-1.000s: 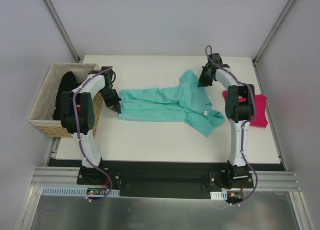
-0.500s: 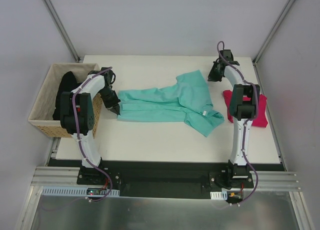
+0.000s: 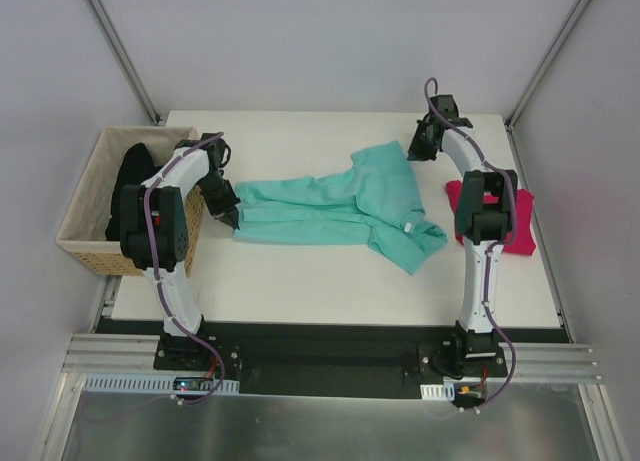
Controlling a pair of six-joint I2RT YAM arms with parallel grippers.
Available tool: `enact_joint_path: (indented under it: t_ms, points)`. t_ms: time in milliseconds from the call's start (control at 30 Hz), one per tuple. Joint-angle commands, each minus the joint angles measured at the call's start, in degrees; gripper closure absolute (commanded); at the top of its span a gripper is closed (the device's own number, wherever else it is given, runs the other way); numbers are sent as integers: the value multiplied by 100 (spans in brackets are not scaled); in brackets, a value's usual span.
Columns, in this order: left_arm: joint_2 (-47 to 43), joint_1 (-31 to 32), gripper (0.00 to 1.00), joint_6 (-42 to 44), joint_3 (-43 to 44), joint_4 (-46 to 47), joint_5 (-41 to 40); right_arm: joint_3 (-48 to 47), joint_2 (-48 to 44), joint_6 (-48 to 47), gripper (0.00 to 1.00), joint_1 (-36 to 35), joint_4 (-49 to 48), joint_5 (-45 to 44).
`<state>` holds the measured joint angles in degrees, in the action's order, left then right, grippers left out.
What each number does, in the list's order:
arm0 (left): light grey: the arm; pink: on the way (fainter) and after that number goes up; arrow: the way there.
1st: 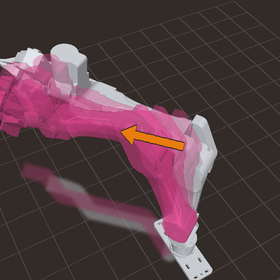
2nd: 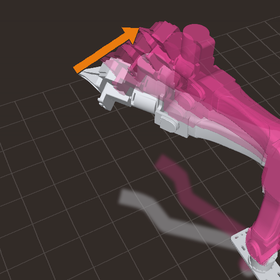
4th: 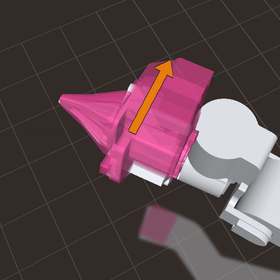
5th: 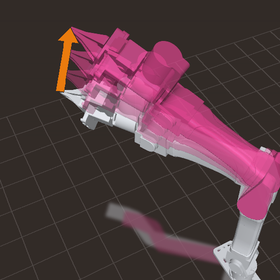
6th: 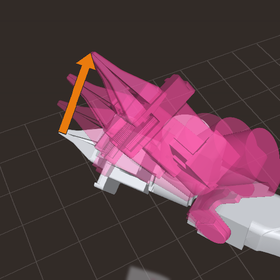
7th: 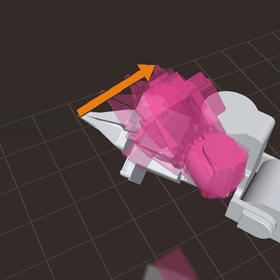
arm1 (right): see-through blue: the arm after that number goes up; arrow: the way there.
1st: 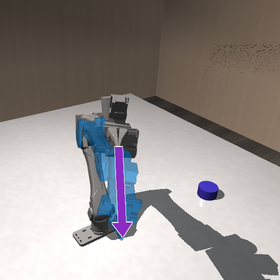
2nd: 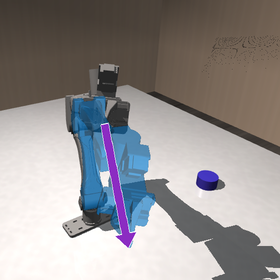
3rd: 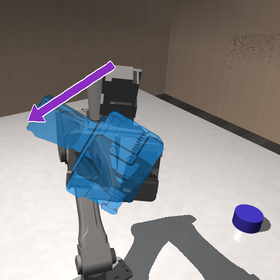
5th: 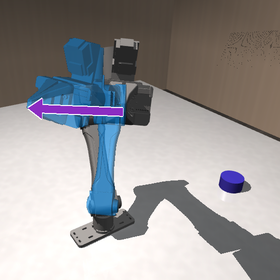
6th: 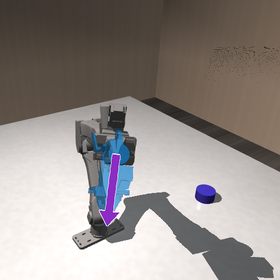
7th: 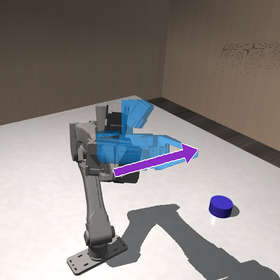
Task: Fold and stack the t-shirts
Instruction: Fold the other side of the tshirt into a rectangle
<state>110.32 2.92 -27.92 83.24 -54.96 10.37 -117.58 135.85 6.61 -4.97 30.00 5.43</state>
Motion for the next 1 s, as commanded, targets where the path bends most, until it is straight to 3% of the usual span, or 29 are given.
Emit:
enact_joint_path:
  t_ms: [0, 633, 967]
  points:
    - [-151, -11, 100, -47, 280, -234, 18, 86, -920, 42, 99, -241, 32, 63]
    - [-125, 33, 100, -64, 491, -234, 70, 1886, -1790, 1043, 99, -724, -222, -59]
    - [-20, 86, 100, -99, 605, -235, 105, 2195, -1817, 1228, 99, -795, -196, -306]
